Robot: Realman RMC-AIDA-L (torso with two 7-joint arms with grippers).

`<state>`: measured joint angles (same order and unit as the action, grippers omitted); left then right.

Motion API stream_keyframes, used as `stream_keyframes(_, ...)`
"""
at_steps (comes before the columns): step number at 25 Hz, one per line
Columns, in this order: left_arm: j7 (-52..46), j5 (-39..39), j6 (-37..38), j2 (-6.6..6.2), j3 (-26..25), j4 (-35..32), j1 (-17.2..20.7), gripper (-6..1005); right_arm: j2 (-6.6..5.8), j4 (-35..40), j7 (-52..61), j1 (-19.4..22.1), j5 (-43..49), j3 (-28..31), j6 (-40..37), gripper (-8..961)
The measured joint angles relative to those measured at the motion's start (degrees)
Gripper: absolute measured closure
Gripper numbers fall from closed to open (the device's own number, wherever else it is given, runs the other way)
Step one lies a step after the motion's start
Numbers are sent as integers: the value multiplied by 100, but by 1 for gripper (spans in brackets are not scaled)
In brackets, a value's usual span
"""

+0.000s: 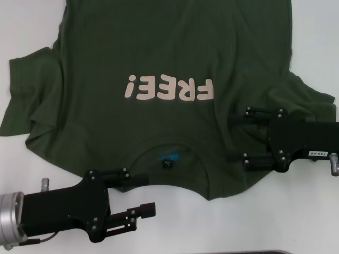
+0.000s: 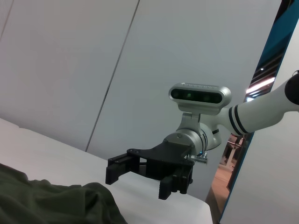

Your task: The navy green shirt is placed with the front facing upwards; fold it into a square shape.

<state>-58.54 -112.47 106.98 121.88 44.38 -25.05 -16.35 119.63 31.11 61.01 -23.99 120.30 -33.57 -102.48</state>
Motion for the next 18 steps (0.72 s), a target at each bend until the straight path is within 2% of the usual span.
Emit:
stream_keyframes(4,-123,17,10,-1,-7,-4,4,433,-4,0,22,6,-7,0,-29,133)
stream_keyframes(8,-1273,46,55,-22,-361,-167,-107,433,-4,-3,45,3,-10,35,-39,133)
stream_keyframes(10,-2542,43,1,-74,-621,-357,-279,433,1,-7,50,-7,-15,50,-47,133)
stream_keyframes(12,-3820,16,-165,-210,-717,-439,-485,433,7,-8,76,-25,-20,59,-49,133)
stream_keyframes(15,-5242,28,-435,-382,-813,-445,-714,433,12,-9,344,-76,-49,80,-55,133)
stream_keyframes(18,-6371,82,-600,-439,-1219,-487,-858,433,-7,17,1055,-166,-117,95,-36,133)
